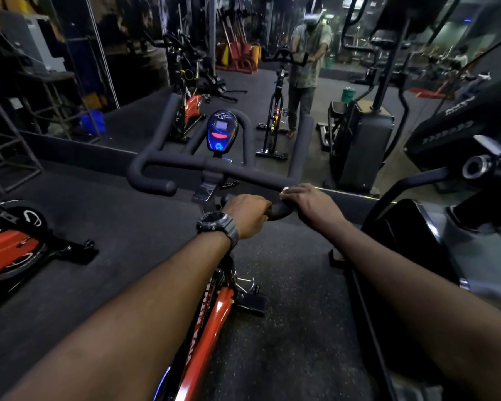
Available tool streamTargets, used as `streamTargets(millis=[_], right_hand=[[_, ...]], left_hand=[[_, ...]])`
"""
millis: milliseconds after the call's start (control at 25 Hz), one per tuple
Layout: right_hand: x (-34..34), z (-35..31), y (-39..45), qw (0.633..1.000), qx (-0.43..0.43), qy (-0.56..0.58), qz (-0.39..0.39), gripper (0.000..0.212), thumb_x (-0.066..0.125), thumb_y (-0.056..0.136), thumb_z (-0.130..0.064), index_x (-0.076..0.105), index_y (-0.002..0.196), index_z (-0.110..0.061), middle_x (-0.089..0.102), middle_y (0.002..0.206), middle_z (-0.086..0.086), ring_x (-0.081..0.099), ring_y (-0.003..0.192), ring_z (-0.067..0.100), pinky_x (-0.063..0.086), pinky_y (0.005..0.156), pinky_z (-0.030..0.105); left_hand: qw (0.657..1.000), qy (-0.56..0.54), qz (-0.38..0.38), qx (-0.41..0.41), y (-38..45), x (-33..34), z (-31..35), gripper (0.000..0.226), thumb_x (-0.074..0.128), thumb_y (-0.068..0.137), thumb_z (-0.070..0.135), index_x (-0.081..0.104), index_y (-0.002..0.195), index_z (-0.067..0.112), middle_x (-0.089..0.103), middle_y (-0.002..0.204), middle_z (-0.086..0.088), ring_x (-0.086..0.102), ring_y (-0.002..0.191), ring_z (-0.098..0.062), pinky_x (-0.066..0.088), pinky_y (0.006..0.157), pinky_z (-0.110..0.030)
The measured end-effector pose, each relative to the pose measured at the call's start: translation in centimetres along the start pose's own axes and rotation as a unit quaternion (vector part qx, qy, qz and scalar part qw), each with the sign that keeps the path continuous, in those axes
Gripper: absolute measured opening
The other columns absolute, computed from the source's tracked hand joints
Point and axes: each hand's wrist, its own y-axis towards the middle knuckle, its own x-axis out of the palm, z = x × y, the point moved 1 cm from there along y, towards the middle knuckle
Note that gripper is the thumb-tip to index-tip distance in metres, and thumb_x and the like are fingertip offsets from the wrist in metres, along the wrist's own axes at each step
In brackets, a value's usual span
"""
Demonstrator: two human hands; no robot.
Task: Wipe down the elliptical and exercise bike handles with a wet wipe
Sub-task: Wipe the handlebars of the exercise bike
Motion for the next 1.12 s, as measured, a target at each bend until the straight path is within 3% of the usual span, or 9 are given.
streamTargets(millis=[120,240,400,600,720,840,960,1040,1120], right_hand=[[1.2,-1.8,-1.2,0.998,0.005,-0.029,0.057,0.042,0.055,0.082,0.002,0.067,0.120,-0.012,0.068,0.119,0.004,0.054,0.091,0.029,0.049,0.080,0.037],[2.2,-2.0,-2.2,0.997,0.019,-0.009,0.079,0.049,0.060,0.081,0.002,0.065,0.126,-0.017,0.067,0.123,0.000,0.055,0.090,0.028,0.054,0.069,0.037],[2.8,-1.4,-1.3,0.978,0.149,0.072,0.127,0.049,0.059,0.075,0.005,0.068,0.118,-0.016,0.070,0.113,0.007,0.060,0.094,0.033,0.052,0.076,0.038],[4.6,-5.3,-3.4,0.923,0.253,0.188,0.221,0.026,0.061,0.089,-0.010,0.070,0.112,-0.014,0.059,0.089,0.012,0.058,0.082,0.026,0.039,0.068,0.029],[4.9,-5.6,-2.3,0.819,0.398,0.322,0.260,0.028,0.056,0.096,-0.016,0.069,0.121,-0.017,0.061,0.103,0.007,0.054,0.089,0.011,0.035,0.077,0.016],[6.4,-7.8,-2.3,0.691,0.480,0.445,0.307,0.027,0.056,0.098,-0.021,0.067,0.122,-0.017,0.068,0.112,-0.002,0.062,0.100,0.011,0.048,0.091,0.025],[5.6,-5.5,-0.3,0.566,0.517,0.556,0.321,0.019,0.058,0.097,-0.018,0.074,0.108,-0.016,0.072,0.091,-0.007,0.062,0.083,0.007,0.049,0.074,0.022],[5.6,-4.5,0.7,0.503,0.538,0.607,0.300,0.019,0.060,0.095,-0.013,0.075,0.106,-0.015,0.071,0.089,-0.003,0.061,0.078,0.008,0.050,0.071,0.024],[6.3,-6.0,0.3,0.415,0.535,0.677,0.289,0.020,0.057,0.093,-0.003,0.074,0.093,-0.014,0.066,0.078,0.001,0.057,0.070,0.011,0.050,0.066,0.025]], left_hand=[[1.000,-0.012,-0.006,-0.002,0.2,0.3,0.3,0.017,0.049,0.094,0.020,0.062,0.104,0.023,0.067,0.113,-0.003,0.062,0.104,-0.031,0.047,0.079,-0.038],[1.000,-0.022,-0.004,-0.009,0.1,0.2,-0.1,0.017,0.049,0.094,0.020,0.062,0.103,0.025,0.068,0.112,-0.002,0.063,0.104,-0.030,0.050,0.080,-0.040],[0.999,-0.031,0.012,-0.013,0.1,0.3,0.3,0.026,0.052,0.093,0.016,0.064,0.115,0.022,0.068,0.116,-0.006,0.062,0.108,-0.032,0.050,0.084,-0.040],[0.998,-0.049,0.038,-0.008,0.0,0.8,0.1,0.033,0.057,0.091,0.013,0.065,0.122,0.017,0.069,0.119,-0.009,0.060,0.113,-0.034,0.048,0.091,-0.040],[0.998,-0.048,0.048,-0.011,-0.1,0.9,0.4,0.032,0.058,0.090,0.012,0.066,0.121,0.015,0.069,0.119,-0.010,0.060,0.112,-0.035,0.047,0.092,-0.041],[0.997,-0.045,0.056,-0.009,-0.3,0.9,0.5,0.028,0.058,0.090,0.011,0.066,0.117,0.012,0.069,0.118,-0.010,0.060,0.111,-0.035,0.045,0.093,-0.039],[0.997,-0.044,0.063,-0.004,-0.4,0.8,0.7,0.032,0.056,0.090,0.007,0.065,0.121,0.012,0.068,0.119,-0.009,0.059,0.113,-0.033,0.042,0.097,-0.038],[0.997,-0.048,0.065,-0.010,-0.5,0.7,0.8,0.034,0.056,0.091,0.006,0.065,0.123,0.013,0.068,0.121,-0.008,0.058,0.114,-0.031,0.038,0.097,-0.035],[0.996,-0.059,0.073,-0.013,-0.6,1.0,0.7,0.033,0.057,0.090,0.007,0.066,0.121,0.014,0.069,0.119,-0.006,0.059,0.113,-0.031,0.040,0.097,-0.036]])
